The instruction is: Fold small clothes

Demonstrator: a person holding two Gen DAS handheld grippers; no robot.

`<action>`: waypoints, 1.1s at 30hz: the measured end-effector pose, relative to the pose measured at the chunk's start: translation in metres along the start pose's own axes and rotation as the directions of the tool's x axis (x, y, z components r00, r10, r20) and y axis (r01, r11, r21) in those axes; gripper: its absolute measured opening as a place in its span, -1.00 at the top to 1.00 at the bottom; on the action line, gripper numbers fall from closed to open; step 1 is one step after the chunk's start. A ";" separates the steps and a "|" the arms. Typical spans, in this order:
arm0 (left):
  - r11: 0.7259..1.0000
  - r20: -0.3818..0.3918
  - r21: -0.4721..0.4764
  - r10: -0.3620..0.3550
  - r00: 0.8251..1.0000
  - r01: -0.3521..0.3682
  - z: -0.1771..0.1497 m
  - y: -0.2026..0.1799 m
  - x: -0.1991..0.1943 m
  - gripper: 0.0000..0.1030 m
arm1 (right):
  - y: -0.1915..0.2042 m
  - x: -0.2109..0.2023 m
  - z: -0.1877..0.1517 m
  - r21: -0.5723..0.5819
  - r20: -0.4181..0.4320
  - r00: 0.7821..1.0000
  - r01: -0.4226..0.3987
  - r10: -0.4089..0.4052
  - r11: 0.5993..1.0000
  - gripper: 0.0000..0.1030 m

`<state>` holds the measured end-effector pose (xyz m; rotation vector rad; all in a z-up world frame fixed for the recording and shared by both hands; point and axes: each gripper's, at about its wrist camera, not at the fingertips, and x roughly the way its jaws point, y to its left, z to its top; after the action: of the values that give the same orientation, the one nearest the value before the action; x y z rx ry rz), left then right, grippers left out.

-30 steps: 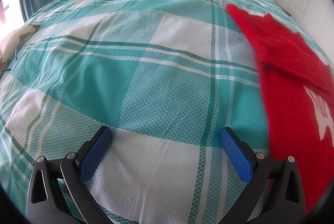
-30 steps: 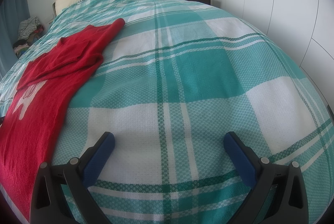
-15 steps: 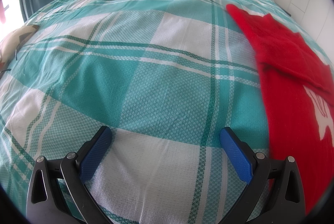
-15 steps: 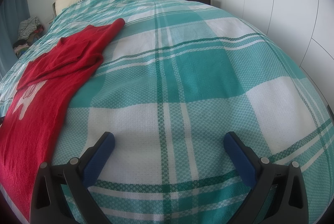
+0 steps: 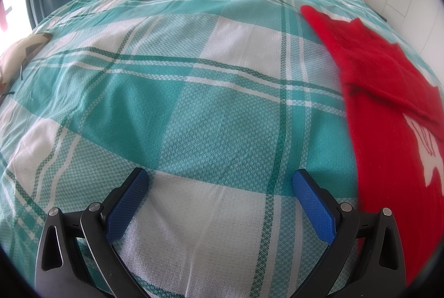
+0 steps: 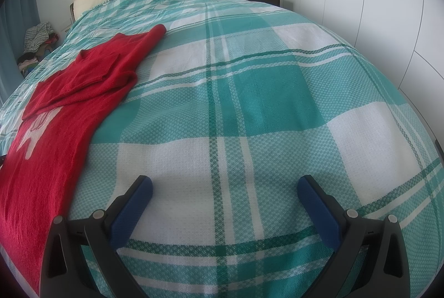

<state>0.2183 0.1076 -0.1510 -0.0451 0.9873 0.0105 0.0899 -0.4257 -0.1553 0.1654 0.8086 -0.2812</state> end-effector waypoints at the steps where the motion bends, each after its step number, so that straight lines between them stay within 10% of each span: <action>1: 1.000 0.000 0.000 0.000 1.000 0.000 0.000 0.000 0.000 -0.99 | 0.000 0.000 0.000 0.000 0.000 1.000 0.000 0.000 1.000 -1.00; 33: 1.000 0.004 0.001 0.005 1.000 -0.005 0.001 -0.001 0.000 -0.99 | 0.000 0.000 0.000 0.000 0.000 1.000 0.000 0.000 1.000 -1.00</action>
<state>0.2191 0.1064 -0.1509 -0.0417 0.9838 0.0151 0.0896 -0.4257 -0.1552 0.1654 0.8090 -0.2811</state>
